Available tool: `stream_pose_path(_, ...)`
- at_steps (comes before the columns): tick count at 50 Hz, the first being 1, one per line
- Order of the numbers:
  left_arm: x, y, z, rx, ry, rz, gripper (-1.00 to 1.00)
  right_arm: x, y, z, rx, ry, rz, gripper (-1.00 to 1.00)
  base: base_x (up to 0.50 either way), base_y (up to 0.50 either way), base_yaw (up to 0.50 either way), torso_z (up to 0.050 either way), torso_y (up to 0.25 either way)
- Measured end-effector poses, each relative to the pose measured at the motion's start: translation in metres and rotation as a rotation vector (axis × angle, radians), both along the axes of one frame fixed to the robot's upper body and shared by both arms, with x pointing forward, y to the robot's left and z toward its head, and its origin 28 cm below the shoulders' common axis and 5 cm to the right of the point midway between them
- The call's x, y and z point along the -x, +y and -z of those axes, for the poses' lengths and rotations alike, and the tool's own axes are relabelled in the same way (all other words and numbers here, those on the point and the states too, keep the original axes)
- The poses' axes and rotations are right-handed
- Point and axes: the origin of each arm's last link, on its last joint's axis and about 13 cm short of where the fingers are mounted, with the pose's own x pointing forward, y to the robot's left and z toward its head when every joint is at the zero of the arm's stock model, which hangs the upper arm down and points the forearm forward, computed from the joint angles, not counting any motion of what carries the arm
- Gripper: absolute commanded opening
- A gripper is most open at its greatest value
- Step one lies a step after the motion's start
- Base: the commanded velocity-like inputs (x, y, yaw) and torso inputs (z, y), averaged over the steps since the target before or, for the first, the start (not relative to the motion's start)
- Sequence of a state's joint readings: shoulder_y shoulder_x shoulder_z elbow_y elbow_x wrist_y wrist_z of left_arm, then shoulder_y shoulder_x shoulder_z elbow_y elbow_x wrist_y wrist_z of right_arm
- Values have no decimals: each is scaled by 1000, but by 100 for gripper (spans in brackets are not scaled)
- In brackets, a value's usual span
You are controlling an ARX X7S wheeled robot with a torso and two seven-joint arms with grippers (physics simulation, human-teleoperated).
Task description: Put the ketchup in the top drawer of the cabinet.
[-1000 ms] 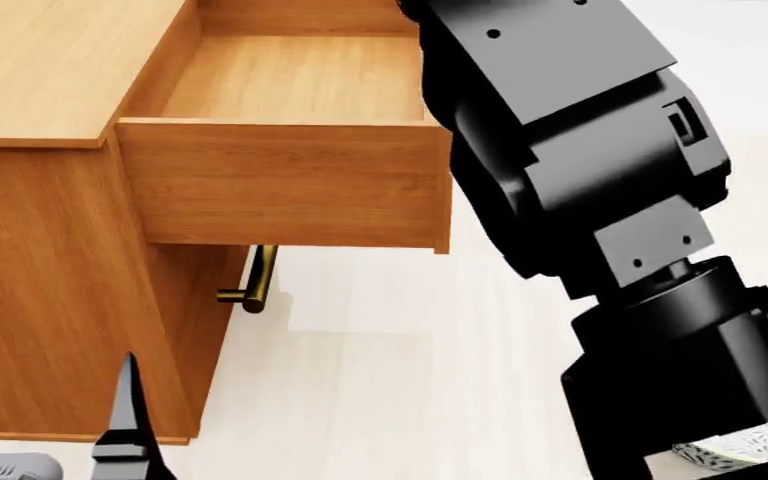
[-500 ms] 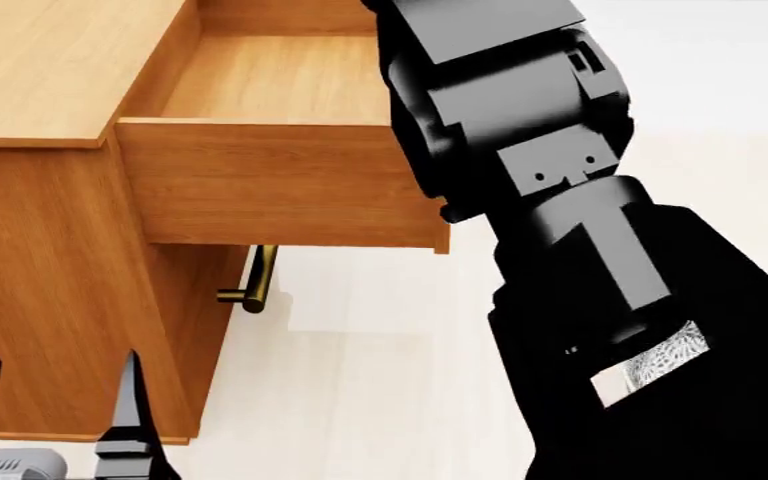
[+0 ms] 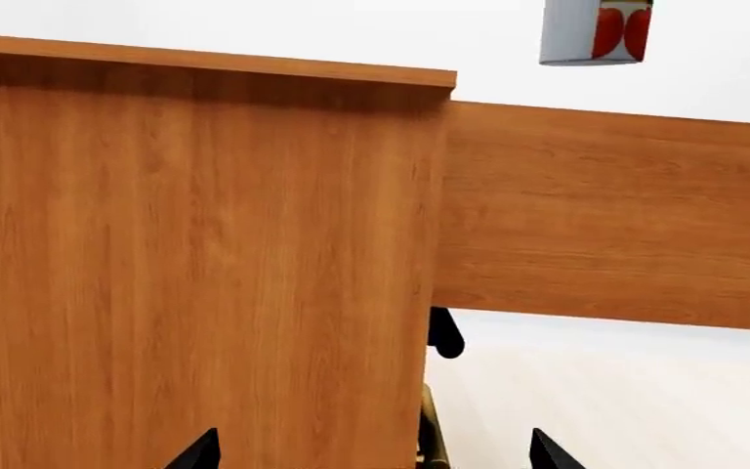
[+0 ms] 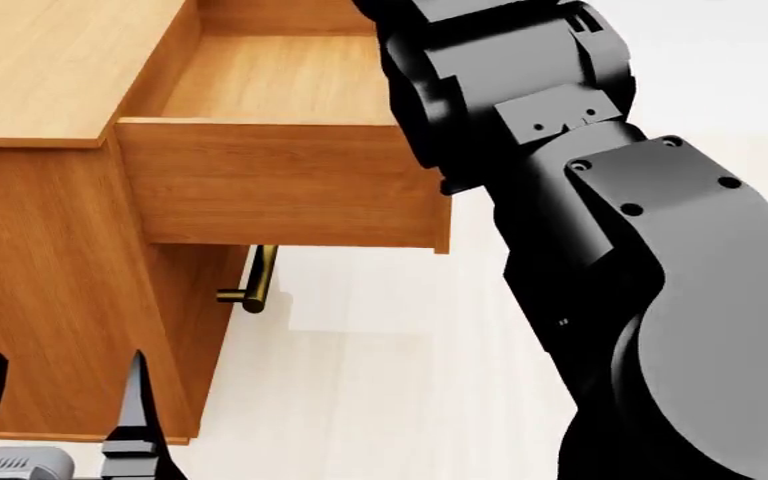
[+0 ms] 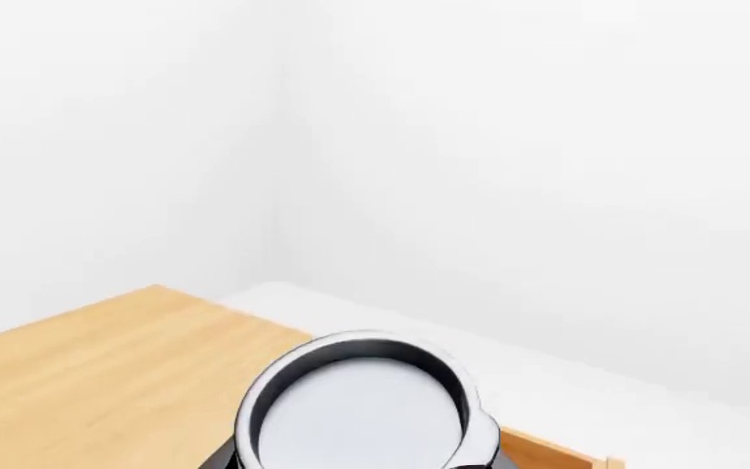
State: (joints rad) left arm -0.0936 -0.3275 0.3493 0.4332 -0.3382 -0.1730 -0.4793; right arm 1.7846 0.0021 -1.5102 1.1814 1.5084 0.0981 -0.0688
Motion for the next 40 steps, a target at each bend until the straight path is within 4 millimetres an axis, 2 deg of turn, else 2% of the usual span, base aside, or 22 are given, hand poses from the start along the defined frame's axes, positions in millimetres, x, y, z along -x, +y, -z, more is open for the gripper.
stream_pose_path(20, -1, 2, 1, -2, 8, -9, 100, 2, -2, 3, 92, 80, -104, -100, 0, 0, 0, 0, 0)
stream_pose_path(40, -2, 3, 4, -2, 16, -10, 100, 1, -1, 15, 137, 139, -180, -100, 0, 0, 0, 0, 1)
